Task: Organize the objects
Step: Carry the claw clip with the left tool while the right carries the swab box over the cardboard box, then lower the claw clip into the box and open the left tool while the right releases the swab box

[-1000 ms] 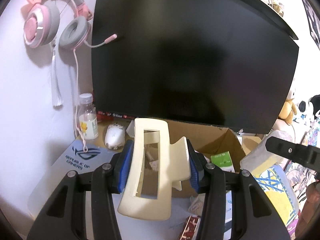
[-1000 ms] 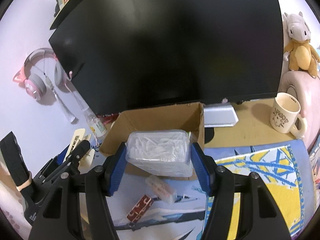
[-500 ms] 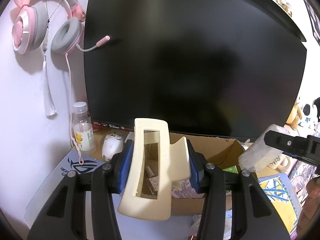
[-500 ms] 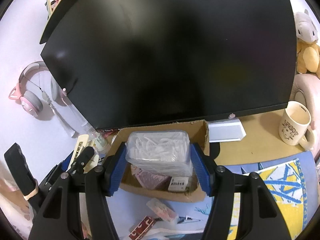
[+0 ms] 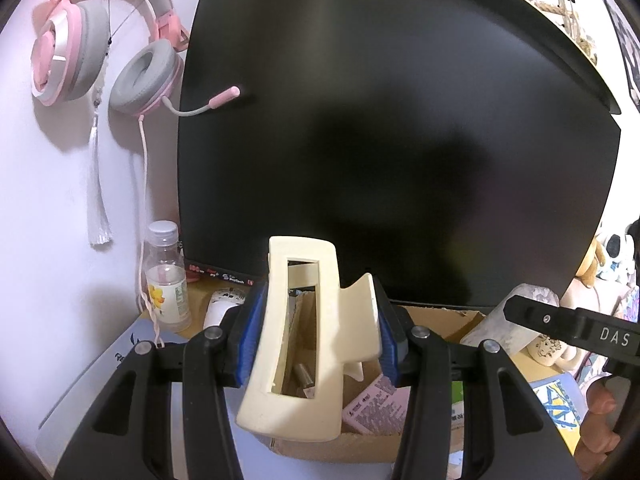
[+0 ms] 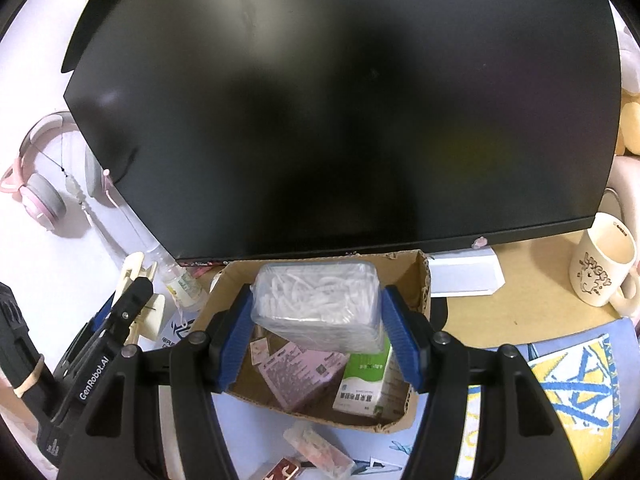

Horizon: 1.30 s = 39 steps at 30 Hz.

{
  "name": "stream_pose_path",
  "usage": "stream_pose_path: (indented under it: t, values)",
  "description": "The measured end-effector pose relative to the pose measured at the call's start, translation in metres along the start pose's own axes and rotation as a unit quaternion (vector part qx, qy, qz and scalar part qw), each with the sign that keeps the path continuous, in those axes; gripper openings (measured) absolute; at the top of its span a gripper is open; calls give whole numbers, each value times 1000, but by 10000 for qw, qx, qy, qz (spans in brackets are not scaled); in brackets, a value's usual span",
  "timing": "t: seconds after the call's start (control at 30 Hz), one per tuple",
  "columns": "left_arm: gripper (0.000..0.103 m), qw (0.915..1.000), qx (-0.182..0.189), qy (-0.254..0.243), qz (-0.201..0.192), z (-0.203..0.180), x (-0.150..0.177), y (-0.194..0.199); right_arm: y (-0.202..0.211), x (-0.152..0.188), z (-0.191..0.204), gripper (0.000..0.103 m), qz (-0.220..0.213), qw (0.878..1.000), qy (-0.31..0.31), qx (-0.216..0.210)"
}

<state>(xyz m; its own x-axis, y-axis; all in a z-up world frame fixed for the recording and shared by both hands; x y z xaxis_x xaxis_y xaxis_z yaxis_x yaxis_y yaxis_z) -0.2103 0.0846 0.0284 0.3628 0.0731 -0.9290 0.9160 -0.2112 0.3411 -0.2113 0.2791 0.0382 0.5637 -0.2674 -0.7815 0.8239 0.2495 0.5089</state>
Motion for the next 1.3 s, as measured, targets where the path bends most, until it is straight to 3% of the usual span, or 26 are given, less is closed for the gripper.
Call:
stream_pose_path:
  t: [0.27,0.6,1.3]
  values:
    - [47,9997,158,-190,-84,-15,6,-14,-16,-2,-10,67,-34,9993,-270,-269]
    - [47,9986,-47,-497,143,-33,24,-36,-27,7,-10,67,-11,9996,-201,-214]
    - [47,9978,-303,-348,481,-15,39,-61,-36,12,-23,67,91,9994,-321,-100]
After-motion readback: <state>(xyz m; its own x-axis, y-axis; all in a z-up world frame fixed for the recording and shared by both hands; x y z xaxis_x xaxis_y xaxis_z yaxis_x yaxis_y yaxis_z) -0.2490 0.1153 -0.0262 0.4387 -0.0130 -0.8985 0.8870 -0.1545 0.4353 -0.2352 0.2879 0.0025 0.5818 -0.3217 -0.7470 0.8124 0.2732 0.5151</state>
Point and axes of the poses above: each gripper's, at about its wrist camera, not at the fingertips, and y roughly against the way its jaws point, z to its left, x to its underside, the point moved 6 cm from there along -y, roughly the way its jaws point, and after that the axes turned 4 degrees about -x, right-handed, at the moved point
